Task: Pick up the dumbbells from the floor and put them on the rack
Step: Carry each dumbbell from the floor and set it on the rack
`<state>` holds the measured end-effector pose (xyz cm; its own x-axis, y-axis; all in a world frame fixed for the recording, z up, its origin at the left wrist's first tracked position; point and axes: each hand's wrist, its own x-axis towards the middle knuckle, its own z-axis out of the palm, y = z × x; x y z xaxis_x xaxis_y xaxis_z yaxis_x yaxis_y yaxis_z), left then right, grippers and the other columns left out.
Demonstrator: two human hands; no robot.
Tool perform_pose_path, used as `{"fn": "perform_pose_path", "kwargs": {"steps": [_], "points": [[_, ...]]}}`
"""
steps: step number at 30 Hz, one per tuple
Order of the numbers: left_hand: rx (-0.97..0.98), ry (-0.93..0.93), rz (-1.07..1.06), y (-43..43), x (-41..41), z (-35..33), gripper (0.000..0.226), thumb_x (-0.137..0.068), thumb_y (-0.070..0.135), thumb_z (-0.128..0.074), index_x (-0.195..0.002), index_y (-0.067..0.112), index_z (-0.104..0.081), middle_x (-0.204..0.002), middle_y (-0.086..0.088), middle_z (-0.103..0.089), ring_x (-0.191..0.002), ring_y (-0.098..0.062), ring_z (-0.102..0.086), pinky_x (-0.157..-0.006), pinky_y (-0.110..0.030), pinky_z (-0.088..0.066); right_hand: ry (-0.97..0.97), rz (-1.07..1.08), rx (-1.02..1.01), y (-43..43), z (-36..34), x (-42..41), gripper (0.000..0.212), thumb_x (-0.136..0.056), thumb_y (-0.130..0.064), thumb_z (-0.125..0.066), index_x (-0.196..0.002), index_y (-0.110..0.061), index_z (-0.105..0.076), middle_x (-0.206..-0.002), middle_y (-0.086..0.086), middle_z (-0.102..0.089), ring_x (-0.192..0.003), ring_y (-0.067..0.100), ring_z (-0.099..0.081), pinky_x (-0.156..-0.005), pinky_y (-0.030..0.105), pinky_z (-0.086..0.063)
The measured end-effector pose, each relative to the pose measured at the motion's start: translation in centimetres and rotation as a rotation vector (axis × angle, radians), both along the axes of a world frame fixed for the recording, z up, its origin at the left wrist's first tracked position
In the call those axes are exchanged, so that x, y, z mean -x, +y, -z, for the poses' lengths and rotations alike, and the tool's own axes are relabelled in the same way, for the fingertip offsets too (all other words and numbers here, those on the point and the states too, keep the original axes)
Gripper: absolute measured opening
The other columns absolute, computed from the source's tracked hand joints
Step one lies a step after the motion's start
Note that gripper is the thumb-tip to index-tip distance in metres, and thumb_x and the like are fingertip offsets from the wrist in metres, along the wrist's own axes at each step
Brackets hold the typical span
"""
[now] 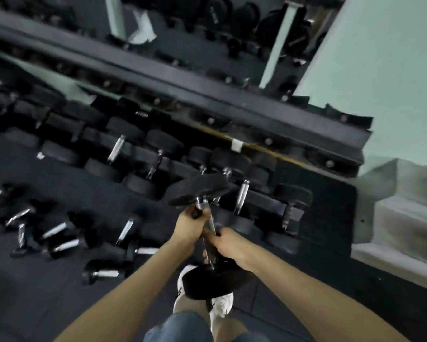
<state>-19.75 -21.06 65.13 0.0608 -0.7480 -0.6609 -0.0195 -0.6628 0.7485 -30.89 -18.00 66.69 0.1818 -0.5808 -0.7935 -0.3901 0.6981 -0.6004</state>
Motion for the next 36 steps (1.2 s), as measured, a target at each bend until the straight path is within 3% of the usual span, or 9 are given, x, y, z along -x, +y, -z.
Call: {"fn": "perform_pose_path", "kwargs": {"steps": [3,5,11,15,18,22,26,31,36], "points": [[0.004,0.028,0.094,-4.6,3.2,-1.2,0.006,-0.092,0.010,-0.056,-0.092,0.014,-0.061,-0.081,-0.004,-0.065,-0.073,-0.019,-0.061,-0.062,-0.029,-0.050,0.053,0.055,0.039,-3.4,-1.2,2.8,0.044,-0.095,-0.049,-0.045,-0.082,-0.011,-0.063,-0.084,0.011,-0.071,-0.071,0.020,-0.065,-0.075,0.032,-0.056],[-0.012,0.029,0.165,-7.7,5.4,-1.7,0.011,-0.092,0.012,-0.057,-0.099,0.007,-0.062,-0.090,-0.014,-0.068,-0.080,-0.026,-0.064,-0.070,-0.036,-0.054,0.074,0.098,0.056,-6.0,-1.8,4.9,0.052,-0.094,-0.050,-0.044,-0.097,-0.004,-0.067,-0.095,0.014,-0.072,-0.077,0.018,-0.065,-0.078,0.028,-0.055],[-0.036,0.067,0.359,-16.3,12.0,-3.0,0.015,-0.090,0.014,-0.059,-0.104,0.009,-0.062,-0.098,-0.010,-0.068,-0.095,-0.028,-0.065,-0.082,-0.037,-0.054,0.062,0.310,0.004,-12.2,-4.2,10.4,0.051,-0.098,-0.045,-0.040,-0.116,-0.001,-0.058,-0.109,0.017,-0.068,-0.067,0.005,-0.059,-0.047,0.006,-0.044],[0.052,0.108,0.521,-20.8,17.5,-4.1,0.010,-0.092,0.019,-0.056,-0.097,0.010,-0.058,-0.082,-0.005,-0.063,-0.072,-0.016,-0.062,-0.061,-0.023,-0.050,0.099,0.405,0.022,-15.7,-5.0,14.7,0.061,-0.091,-0.057,-0.043,-0.122,-0.007,-0.059,-0.121,0.010,-0.065,-0.098,0.012,-0.060,-0.085,0.020,-0.044],[0.072,0.133,0.582,-23.0,21.8,-4.3,0.005,-0.092,0.018,-0.056,-0.090,0.015,-0.058,-0.082,-0.008,-0.062,-0.077,-0.023,-0.062,-0.070,-0.034,-0.052,0.126,0.471,0.037,-17.4,-5.2,18.4,0.065,-0.087,-0.061,-0.045,-0.114,-0.006,-0.065,-0.123,0.016,-0.065,-0.119,0.027,-0.056,-0.101,0.033,-0.041],[0.080,0.141,0.601,-24.9,27.7,-4.1,0.005,-0.092,0.015,-0.055,-0.091,0.012,-0.058,-0.080,-0.007,-0.061,-0.080,-0.024,-0.060,-0.067,-0.032,-0.049,0.130,0.479,0.039,-19.1,-5.6,24.0,0.058,-0.091,-0.058,-0.044,-0.115,-0.010,-0.065,-0.107,0.004,-0.070,-0.105,0.018,-0.063,-0.100,0.032,-0.045],[0.035,0.145,0.568,-26.1,33.6,-3.7,0.016,-0.092,0.015,-0.054,-0.102,0.004,-0.059,-0.090,-0.013,-0.062,-0.085,-0.026,-0.060,-0.078,-0.036,-0.050,0.135,0.467,0.036,-20.4,-5.1,30.0,0.049,-0.095,-0.052,-0.042,-0.113,-0.012,-0.064,-0.087,-0.004,-0.070,-0.079,0.003,-0.064,-0.067,0.015,-0.048],[-0.019,0.135,0.506,-27.0,39.8,-2.9,0.016,-0.092,0.015,-0.053,-0.101,0.003,-0.058,-0.086,-0.011,-0.061,-0.083,-0.024,-0.060,-0.068,-0.027,-0.050,0.159,0.443,0.043,-21.8,-4.1,36.4,0.046,-0.094,-0.050,-0.045,-0.104,-0.010,-0.066,-0.091,0.005,-0.073,-0.086,0.016,-0.068,-0.087,0.028,-0.053],[-0.028,0.120,0.497,-28.0,43.5,-1.7,0.014,-0.090,0.012,-0.054,-0.100,0.003,-0.057,-0.093,-0.015,-0.061,-0.088,-0.025,-0.060,-0.079,-0.035,-0.050,0.145,0.439,0.032,-23.1,-2.7,40.4,0.036,-0.097,-0.041,-0.044,-0.105,-0.009,-0.061,-0.087,0.007,-0.071,-0.074,0.014,-0.069,-0.060,0.017,-0.052]]}}
